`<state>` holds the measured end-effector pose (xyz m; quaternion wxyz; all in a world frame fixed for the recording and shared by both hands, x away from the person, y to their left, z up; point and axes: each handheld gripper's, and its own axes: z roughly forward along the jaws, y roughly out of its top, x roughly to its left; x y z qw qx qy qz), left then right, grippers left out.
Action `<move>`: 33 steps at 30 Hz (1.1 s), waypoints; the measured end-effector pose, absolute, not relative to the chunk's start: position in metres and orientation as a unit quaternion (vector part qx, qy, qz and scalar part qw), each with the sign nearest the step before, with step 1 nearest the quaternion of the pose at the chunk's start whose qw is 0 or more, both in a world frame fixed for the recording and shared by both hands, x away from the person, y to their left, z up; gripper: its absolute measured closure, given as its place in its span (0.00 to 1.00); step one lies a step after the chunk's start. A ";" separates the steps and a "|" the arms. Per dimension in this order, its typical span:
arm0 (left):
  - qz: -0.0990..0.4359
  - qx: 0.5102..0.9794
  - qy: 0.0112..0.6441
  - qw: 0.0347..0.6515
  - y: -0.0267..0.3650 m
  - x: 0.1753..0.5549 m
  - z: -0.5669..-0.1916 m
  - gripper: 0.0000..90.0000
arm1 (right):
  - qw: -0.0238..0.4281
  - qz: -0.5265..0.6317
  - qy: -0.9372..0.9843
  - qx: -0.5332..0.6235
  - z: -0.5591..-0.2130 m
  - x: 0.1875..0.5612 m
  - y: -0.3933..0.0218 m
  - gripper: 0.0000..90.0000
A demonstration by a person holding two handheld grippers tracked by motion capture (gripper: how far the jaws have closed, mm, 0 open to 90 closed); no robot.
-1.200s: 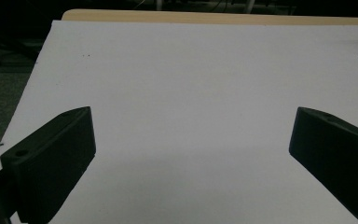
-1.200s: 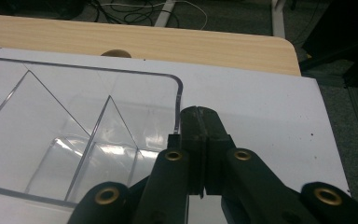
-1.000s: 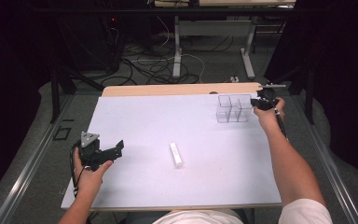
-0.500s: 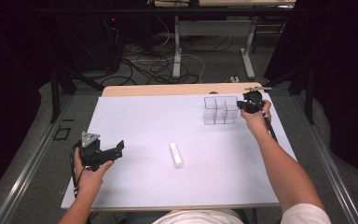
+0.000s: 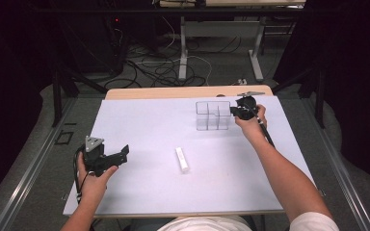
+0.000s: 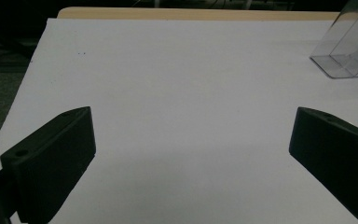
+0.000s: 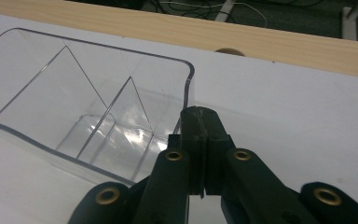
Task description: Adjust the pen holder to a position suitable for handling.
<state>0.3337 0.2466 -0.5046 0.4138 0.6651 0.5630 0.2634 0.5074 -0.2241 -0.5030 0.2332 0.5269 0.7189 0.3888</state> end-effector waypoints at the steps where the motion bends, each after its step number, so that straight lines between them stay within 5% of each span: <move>1: 0.262 0.666 0.563 0.413 0.247 0.334 -0.504 0.00 | 0.233 0.391 0.721 0.523 -0.503 0.507 -0.220 1.00; 21: 0.261 0.669 0.559 0.414 0.246 0.333 -0.504 0.00 | 0.208 0.403 0.741 0.496 -0.505 0.508 -0.151 1.00; 33: 0.259 0.670 0.560 0.414 0.247 0.334 -0.505 0.00 | 0.198 0.401 0.742 0.499 -0.505 0.508 -0.150 0.93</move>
